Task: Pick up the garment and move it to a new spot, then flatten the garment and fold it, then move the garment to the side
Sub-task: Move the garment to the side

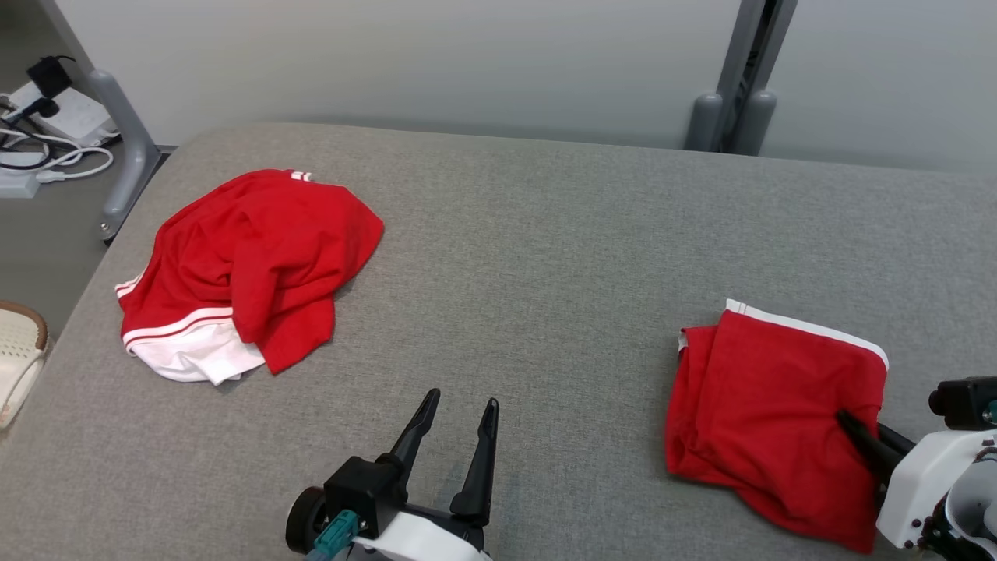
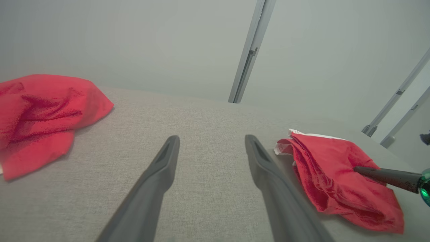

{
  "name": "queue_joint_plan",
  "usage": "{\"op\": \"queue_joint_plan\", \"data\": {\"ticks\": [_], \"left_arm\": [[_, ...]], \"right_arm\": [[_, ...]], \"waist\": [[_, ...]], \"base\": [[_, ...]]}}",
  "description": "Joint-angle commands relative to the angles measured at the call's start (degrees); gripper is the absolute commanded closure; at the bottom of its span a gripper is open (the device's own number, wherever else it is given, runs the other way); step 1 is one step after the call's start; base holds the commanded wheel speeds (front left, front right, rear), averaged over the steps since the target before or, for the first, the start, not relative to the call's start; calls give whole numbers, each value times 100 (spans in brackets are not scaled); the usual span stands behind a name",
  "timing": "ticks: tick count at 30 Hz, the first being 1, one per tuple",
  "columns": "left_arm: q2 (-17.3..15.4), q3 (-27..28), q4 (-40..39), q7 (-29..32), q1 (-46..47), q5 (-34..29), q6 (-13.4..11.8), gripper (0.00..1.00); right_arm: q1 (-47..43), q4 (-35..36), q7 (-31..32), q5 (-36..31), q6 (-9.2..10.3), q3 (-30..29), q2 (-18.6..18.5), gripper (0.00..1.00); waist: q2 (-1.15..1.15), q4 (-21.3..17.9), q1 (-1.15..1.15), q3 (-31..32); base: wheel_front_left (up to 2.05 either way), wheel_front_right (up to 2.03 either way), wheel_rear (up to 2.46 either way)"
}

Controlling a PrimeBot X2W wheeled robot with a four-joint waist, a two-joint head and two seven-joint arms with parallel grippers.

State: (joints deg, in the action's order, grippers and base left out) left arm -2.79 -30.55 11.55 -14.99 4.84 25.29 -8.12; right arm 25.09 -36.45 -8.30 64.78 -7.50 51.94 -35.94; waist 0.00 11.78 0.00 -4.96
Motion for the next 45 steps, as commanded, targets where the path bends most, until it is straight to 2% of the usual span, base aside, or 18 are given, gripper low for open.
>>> {"op": "queue_joint_plan", "data": {"ticks": [1, 6, 7, 10, 18, 21, 23, 30, 39, 45], "left_arm": [[-24, -21, -35, -19, 81, -36, -3, 0], [-23, -270, -204, -18, 355, -81, -132, 0], [-23, -422, -252, -18, 515, -57, -199, 0], [-24, -677, -291, -18, 791, -45, -317, 0], [-26, -1297, -232, -18, 1527, -122, -532, 0], [-29, -1536, -162, -19, 1868, -149, -623, 0], [-27, -1659, -108, -19, 2074, -175, -676, 0], [-28, -1975, -1, -19, 2620, -233, -870, 0], [-29, -2247, 16, -18, 2981, -259, -1097, 0], [-54, -2355, 145, 3, 3007, -258, -1177, 0]], "right_arm": [[157, -31, -81, -110, 2, 211, -161, 100], [640, 59, -260, -349, 2, 823, -674, 100], [865, 78, -341, -501, 2, 1101, -942, 100], [1252, 44, -508, -723, 2, 1472, -1308, 100], [2116, -175, -698, -1195, 3, 1956, -1899, 100], [2481, -175, -700, -1341, 2, 1888, -2072, 100], [2730, -256, -697, -1702, 3, 1886, -2185, 100], [3193, -721, -694, -2273, 3, 1395, -2270, 100], [3492, -1378, -694, -3031, 3, 921, -2510, 100], [3544, -1793, -694, -3289, 3, 564, -2416, 100]], "waist": [[0, -137, 0, -47], [0, -429, 0, -380], [0, -551, 0, -560], [0, -746, 0, -835], [0, -1238, 0, -1582], [0, -1443, 0, -1908], [0, -1588, 0, -2114], [0, -1873, 0, -2626], [0, -1889, 0, -3087], [0, -1878, 0, -3259]], "base": [[0, 0, 0], [0, 0, 0], [0, 0, 0], [0, 0, 0], [0, 0, 0], [0, 0, 0], [0, 0, 0], [0, 0, 0], [0, 0, 0], [0, 0, 0]]}}
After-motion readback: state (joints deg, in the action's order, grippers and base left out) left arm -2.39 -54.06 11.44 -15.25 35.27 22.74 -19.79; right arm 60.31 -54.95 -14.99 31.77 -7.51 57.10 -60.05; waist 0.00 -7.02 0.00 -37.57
